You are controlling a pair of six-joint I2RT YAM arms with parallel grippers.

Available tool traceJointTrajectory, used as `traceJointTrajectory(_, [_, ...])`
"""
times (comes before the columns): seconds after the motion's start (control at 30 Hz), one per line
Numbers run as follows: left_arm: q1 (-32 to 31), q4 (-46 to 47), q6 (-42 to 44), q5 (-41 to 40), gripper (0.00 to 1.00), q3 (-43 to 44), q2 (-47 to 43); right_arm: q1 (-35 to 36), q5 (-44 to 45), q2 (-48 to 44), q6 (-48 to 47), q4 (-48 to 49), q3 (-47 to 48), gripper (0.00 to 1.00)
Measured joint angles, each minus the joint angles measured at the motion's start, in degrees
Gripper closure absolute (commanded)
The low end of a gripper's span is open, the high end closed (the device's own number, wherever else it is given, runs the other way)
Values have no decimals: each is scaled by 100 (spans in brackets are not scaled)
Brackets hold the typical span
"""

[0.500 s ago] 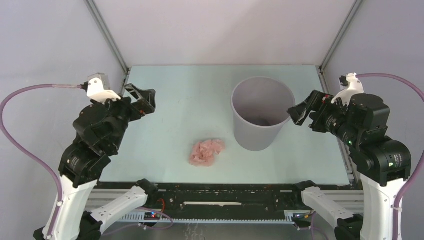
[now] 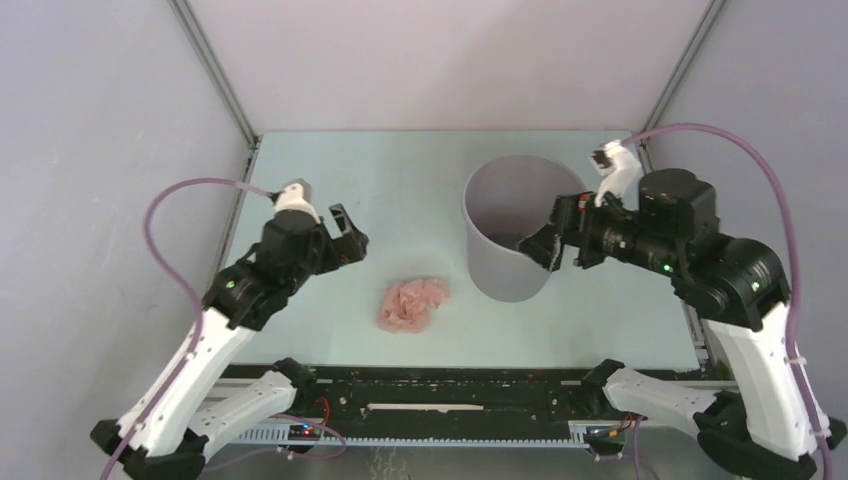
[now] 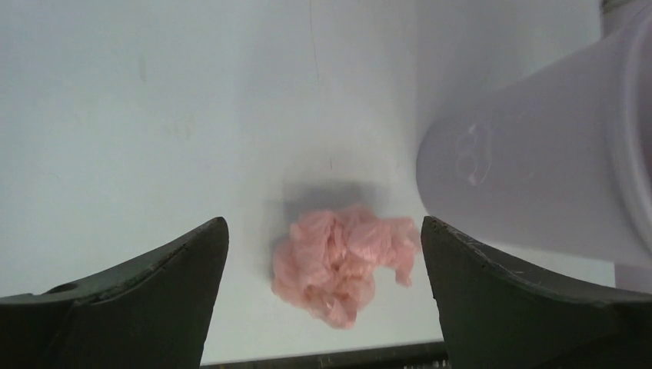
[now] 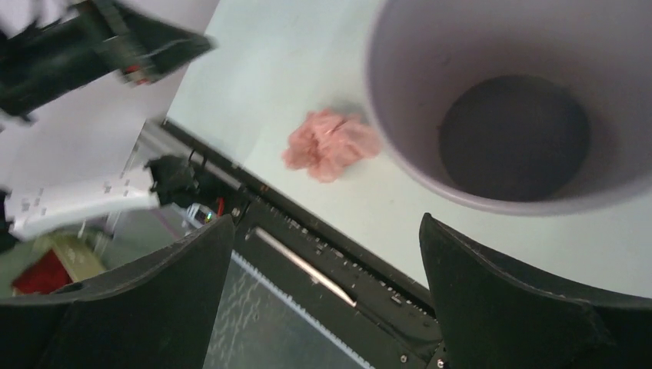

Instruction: Put the trash bags into the trash bin

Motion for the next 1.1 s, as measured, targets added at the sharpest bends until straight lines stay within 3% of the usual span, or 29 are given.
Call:
traceJointTrajectory(0.4, [7, 1130, -1294, 2109, 5, -2341, 1154, 2566, 1176, 1488, 9, 13, 291, 0])
traceJointTrajectory(0.63, [-153, 1707, -1641, 2680, 11, -2699, 1838, 3082, 2153, 1952, 330, -232, 293, 0])
traceJointTrajectory(0.7, [-238, 1851, -1687, 2734, 18, -2699, 1915, 3082, 2247, 1893, 341, -227, 289, 0])
traceJointTrajectory(0.83, [-278, 2087, -1770, 2839, 43, -2728, 2055, 3077, 2214, 1598, 256, -175, 175, 0])
traceJointTrajectory(0.97, [-286, 2181, -1794, 2889, 78, -2730, 2194, 3027, 2079, 1329, 216, -116, 72, 0])
traceJointTrajectory(1.1, [-286, 2118, -1698, 2914, 95, -2691, 2223, 2990, 1967, 1255, 216, -81, -7, 0])
